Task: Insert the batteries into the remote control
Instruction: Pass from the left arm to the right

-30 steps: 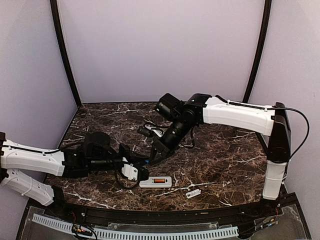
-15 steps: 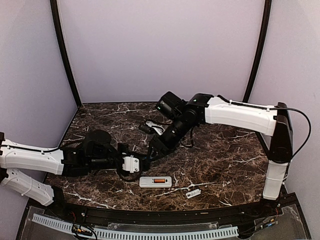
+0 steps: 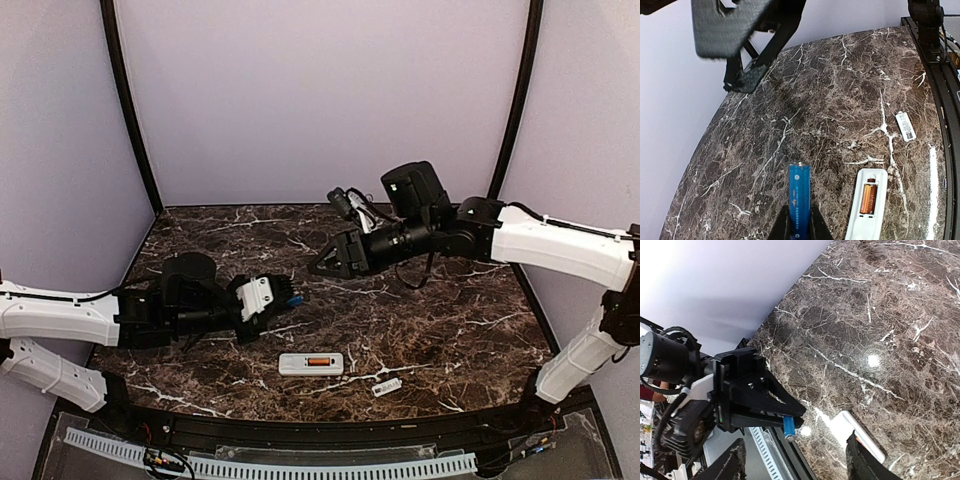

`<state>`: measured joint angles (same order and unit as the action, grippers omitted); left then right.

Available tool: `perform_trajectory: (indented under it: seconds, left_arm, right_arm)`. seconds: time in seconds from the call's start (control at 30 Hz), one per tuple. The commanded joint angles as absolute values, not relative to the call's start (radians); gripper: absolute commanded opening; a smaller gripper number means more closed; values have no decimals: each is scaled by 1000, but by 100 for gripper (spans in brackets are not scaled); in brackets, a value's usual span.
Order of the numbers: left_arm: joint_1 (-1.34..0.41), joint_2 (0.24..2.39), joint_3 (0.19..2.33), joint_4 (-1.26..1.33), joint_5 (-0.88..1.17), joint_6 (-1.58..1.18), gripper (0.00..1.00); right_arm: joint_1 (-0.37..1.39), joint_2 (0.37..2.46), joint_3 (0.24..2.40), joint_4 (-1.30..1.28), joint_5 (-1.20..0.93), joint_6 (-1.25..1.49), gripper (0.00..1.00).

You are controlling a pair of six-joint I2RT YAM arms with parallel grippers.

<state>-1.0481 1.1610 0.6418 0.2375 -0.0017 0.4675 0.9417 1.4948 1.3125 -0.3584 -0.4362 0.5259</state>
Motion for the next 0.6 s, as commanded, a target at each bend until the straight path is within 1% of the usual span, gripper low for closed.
perform_trajectory:
  seconds: [0.0,0.07,0.2,0.27,0.37,0.43,0.5,0.57]
  left_arm:
    - [-1051,1161,674,249,-3,383,0]
    - [-1051,1163,677,249,-3,387,0]
    - [-1051,1169,682,249,-3,390,0]
    - [-1051,1168,683,249,-3,390,0]
    - [-1051,1169,683,244,-3,395,0]
    - [-1051,1170,682,243,-3,396,0]
    - [-1051,1174,683,244,-3,395,0]
    - [-1051,1176,684,246,-5,396,0]
  right_arm:
    - [957,1546,1305,-286,-406,597,67]
    - [967,1571,1322,-304,-413,591,65]
    - [982,1611,1340,-309,-438,584,48]
    - [983,1625,1339,-304,-454,588,46]
    - [983,1635,1336,-302,-471,591,46]
    - [983,1643,1338,-297,-488,590,41]
    - [984,1651,1337,-290,-506,591,33]
    - [985,1658,1334,-285,-525,594,31]
